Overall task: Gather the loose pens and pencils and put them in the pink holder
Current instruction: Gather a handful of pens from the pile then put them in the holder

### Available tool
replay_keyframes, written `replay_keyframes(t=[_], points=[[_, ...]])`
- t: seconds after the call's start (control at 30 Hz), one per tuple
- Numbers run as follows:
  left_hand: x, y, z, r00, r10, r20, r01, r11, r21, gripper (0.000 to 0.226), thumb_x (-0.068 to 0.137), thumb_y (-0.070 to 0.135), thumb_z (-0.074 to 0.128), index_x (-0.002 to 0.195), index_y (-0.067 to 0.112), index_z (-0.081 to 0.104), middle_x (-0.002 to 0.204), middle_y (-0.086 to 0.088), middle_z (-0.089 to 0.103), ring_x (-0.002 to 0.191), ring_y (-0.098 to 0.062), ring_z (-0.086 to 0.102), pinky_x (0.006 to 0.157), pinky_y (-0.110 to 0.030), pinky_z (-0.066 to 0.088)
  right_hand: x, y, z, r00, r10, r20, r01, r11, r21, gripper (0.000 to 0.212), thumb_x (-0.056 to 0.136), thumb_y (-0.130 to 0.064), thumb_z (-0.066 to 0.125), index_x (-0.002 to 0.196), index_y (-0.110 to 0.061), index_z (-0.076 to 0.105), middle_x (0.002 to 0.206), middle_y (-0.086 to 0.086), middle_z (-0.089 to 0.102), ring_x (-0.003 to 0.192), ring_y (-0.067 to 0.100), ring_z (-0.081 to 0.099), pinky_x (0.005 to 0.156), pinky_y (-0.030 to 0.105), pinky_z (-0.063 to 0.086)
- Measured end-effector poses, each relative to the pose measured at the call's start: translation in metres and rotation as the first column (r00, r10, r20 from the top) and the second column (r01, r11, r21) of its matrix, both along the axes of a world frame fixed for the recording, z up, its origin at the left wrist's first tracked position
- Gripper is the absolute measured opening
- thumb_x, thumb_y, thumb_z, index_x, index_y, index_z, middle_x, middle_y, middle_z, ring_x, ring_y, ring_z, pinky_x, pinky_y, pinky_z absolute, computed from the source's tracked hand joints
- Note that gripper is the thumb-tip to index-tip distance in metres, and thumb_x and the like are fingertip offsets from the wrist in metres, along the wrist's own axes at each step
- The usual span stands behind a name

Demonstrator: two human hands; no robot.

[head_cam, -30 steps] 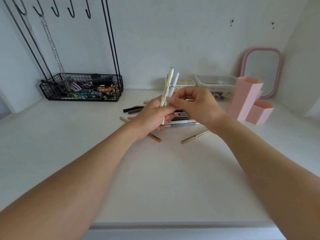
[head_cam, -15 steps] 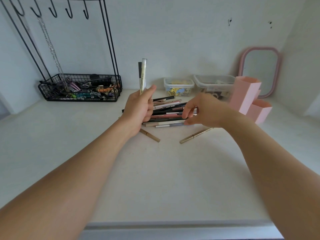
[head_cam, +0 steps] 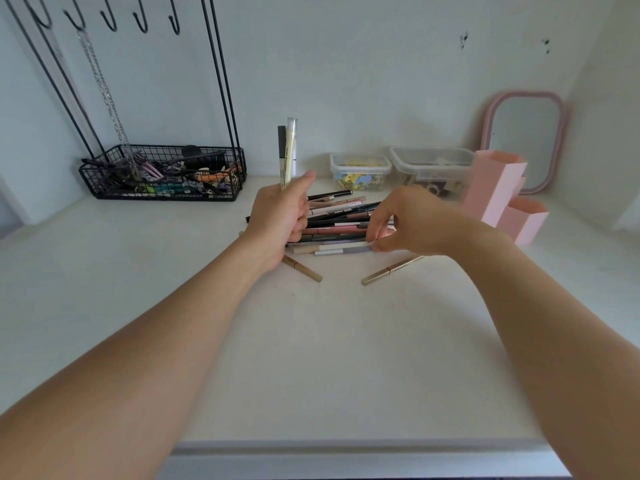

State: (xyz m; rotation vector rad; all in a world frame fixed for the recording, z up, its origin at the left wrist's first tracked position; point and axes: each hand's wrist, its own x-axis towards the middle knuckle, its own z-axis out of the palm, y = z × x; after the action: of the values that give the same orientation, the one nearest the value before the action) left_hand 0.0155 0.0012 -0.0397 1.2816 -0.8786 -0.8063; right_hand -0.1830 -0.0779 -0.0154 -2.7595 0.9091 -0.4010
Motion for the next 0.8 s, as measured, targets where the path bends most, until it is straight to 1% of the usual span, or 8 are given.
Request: replay_keyframes(t=[0.13, 0.3, 0.37, 0.43, 0.5, 0.63, 0.7, 0.8], points=[[0.0, 0.001, 0.002, 1.0, -0.014, -0.013, 0.014, 1.0, -0.01, 0.041, 0.099, 0.039, 0.06, 0.066, 0.019, 0.047, 0.047, 0.007, 0.03, 0.044, -0.012, 0.021, 0.039, -0.022, 0.016, 0.0, 0.001, 0.0, 1.0, 0.025, -0.01, -0.024, 0.999, 0.044, 0.008, 0.074, -0.022, 0.086, 0.078, -0.021, 0.079, 0.074, -0.012, 0.068, 0.067, -0.017, 0.053, 0.061, -0.001, 0.036], [-0.002, 0.002, 0.003, 1.0, -0.006, -0.027, 0.006, 1.0, -0.02, 0.037, 0.102, 0.039, 0.056, 0.073, 0.018, 0.049, 0.047, 0.008, 0.031, 0.044, -0.011, 0.02, 0.039, -0.023, 0.015, 0.002, -0.001, -0.003, 0.998, -0.007, -0.066, 0.012, 0.997, 0.074, 0.007, 0.078, -0.026, 0.082, 0.084, -0.024, 0.08, 0.078, -0.013, 0.067, 0.068, -0.007, 0.056, 0.054, 0.006, 0.036], [-0.002, 0.002, 0.003, 0.999, -0.003, -0.048, 0.002, 1.0, -0.024, 0.038, 0.102, 0.042, 0.055, 0.073, 0.018, 0.049, 0.048, 0.009, 0.03, 0.045, -0.01, 0.02, 0.039, -0.022, 0.016, 0.0, -0.001, -0.001, 0.998, -0.003, -0.059, 0.008, 0.996, 0.088, 0.003, 0.082, -0.024, 0.079, 0.084, -0.021, 0.079, 0.074, -0.015, 0.065, 0.065, -0.009, 0.055, 0.054, 0.006, 0.036], [-0.002, 0.003, 0.005, 0.996, -0.008, -0.087, 0.005, 0.999, -0.037, 0.04, 0.1, 0.048, 0.056, 0.074, 0.019, 0.049, 0.05, 0.009, 0.028, 0.045, -0.009, 0.019, 0.037, -0.021, 0.016, -0.003, -0.002, 0.004, 1.0, -0.013, 0.024, 0.01, 0.993, 0.121, 0.003, 0.087, -0.021, 0.074, 0.084, -0.02, 0.075, 0.069, -0.016, 0.062, 0.058, -0.011, 0.052, 0.054, 0.004, 0.036], [-0.004, 0.004, 0.007, 0.992, -0.028, -0.12, 0.023, 0.999, -0.041, 0.044, 0.097, 0.056, 0.056, 0.075, 0.019, 0.05, 0.052, 0.009, 0.027, 0.044, -0.009, 0.02, 0.036, -0.021, 0.017, -0.004, -0.004, 0.008, 0.977, -0.052, 0.206, -0.002, 0.968, 0.251, 0.006, 0.09, -0.016, 0.07, 0.084, -0.015, 0.072, 0.065, -0.01, 0.064, 0.051, -0.005, 0.051, 0.052, 0.006, 0.036], [-0.009, 0.006, 0.008, 0.981, -0.15, -0.122, 0.148, 0.989, -0.03, 0.045, 0.094, 0.061, 0.057, 0.075, 0.02, 0.052, 0.054, 0.007, 0.026, 0.045, -0.009, 0.021, 0.037, -0.02, 0.017, 0.007, 0.01, 0.01, 0.856, -0.16, 0.492, -0.156, 0.827, 0.54, 0.011, 0.094, -0.01, 0.063, 0.084, -0.007, 0.067, 0.068, 0.003, 0.064, 0.052, 0.011, 0.046, 0.047, 0.018, 0.036], [-0.013, 0.007, 0.008, 0.974, -0.211, -0.086, 0.211, 0.977, -0.005, 0.045, 0.091, 0.063, 0.057, 0.075, 0.021, 0.053, 0.057, 0.006, 0.028, 0.047, -0.009, 0.022, 0.038, -0.02, 0.017, 0.015, 0.018, 0.009, 0.797, -0.179, 0.577, -0.236, 0.787, 0.57, 0.011, 0.095, -0.007, 0.06, 0.087, -0.002, 0.066, 0.071, 0.008, 0.065, 0.053, 0.013, 0.045, 0.047, 0.021, 0.034], [-0.018, 0.008, 0.007, 0.965, -0.262, 0.011, 0.261, 0.964, 0.048, 0.05, 0.082, 0.07, 0.055, 0.076, 0.021, 0.055, 0.058, 0.005, 0.037, 0.045, -0.008, 0.024, 0.037, -0.018, 0.021, 0.022, 0.023, 0.006, 0.749, -0.197, 0.632, -0.276, 0.775, 0.569, 0.012, 0.094, -0.007, 0.062, 0.091, 0.003, 0.068, 0.073, 0.009, 0.068, 0.054, 0.015, 0.044, 0.047, 0.02, 0.033]])
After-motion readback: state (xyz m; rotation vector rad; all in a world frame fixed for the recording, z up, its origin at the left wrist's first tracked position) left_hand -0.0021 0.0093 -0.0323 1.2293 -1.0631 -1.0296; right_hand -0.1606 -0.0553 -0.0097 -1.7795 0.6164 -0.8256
